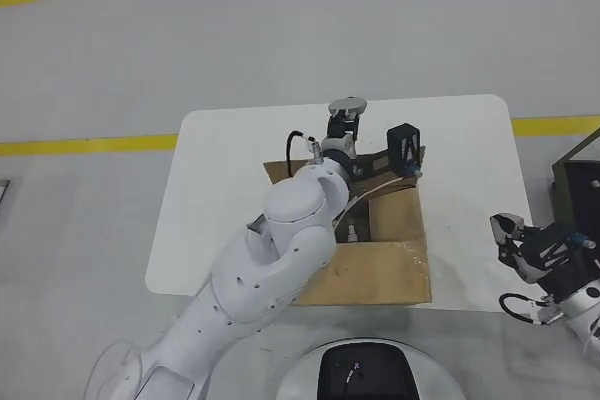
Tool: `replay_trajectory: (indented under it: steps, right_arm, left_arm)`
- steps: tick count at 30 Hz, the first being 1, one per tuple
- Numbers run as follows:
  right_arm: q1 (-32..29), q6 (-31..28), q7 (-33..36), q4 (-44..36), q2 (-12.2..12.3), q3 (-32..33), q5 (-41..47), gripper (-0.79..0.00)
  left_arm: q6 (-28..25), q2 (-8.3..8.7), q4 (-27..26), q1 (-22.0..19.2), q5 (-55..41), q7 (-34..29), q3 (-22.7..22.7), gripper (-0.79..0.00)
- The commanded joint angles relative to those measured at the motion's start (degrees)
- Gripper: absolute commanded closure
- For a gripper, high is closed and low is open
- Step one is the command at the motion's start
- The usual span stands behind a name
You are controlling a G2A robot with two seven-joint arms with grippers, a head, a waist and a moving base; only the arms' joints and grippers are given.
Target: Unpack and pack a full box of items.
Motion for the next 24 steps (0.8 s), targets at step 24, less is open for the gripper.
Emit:
replay_trajectory:
  steps: [24]
  right_arm:
    - [-1.05,-0.55,-0.88,0.78,-0.3,1.67,0.44,0.0]
  left_arm:
    - [0.51,-8.34,24.88,-9.02,-1.25,-0.8,8.41,-0.785]
